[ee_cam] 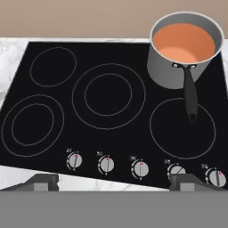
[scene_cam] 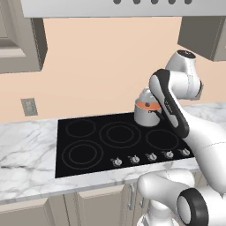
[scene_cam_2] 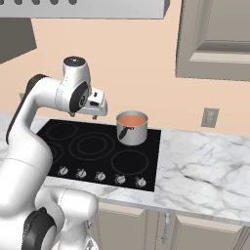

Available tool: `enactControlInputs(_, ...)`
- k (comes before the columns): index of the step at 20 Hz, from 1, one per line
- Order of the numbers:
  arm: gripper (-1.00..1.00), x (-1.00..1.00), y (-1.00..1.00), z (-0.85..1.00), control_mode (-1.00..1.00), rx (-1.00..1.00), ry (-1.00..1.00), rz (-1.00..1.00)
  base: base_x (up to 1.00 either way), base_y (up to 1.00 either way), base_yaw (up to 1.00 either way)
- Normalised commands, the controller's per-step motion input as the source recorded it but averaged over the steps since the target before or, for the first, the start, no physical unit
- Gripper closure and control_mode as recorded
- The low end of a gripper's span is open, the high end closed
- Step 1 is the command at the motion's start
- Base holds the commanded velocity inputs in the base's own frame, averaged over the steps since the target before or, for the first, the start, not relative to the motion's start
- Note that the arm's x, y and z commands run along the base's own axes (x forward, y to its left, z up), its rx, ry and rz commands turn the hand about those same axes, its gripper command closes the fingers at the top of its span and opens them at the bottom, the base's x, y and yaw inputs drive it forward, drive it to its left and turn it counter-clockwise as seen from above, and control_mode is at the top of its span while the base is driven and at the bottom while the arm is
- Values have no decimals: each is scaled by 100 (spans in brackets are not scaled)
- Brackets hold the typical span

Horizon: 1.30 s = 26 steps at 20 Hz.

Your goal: Wait until the marinara sauce is simmered to a deep red color and then turn off the stove.

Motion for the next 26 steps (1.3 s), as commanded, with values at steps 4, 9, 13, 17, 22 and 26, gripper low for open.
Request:
enactControlInputs(4, -100, 0, 0, 0, -100, 0, 0, 0, 0, 0, 0)
enactControlInputs(9, -100, 0, 0, 0, -100, 0, 0, 0, 0, 0, 0)
enactControlInputs(13, -100, 0, 0, 0, -100, 0, 0, 0, 0, 0, 0)
enactControlInputs(17, -100, 0, 0, 0, -100, 0, 0, 0, 0, 0, 0)
enactControlInputs(22, -100, 0, 0, 0, -100, 0, 0, 0, 0, 0, 0)
enactControlInputs(26, -100, 0, 0, 0, -100, 0, 0, 0, 0, 0, 0)
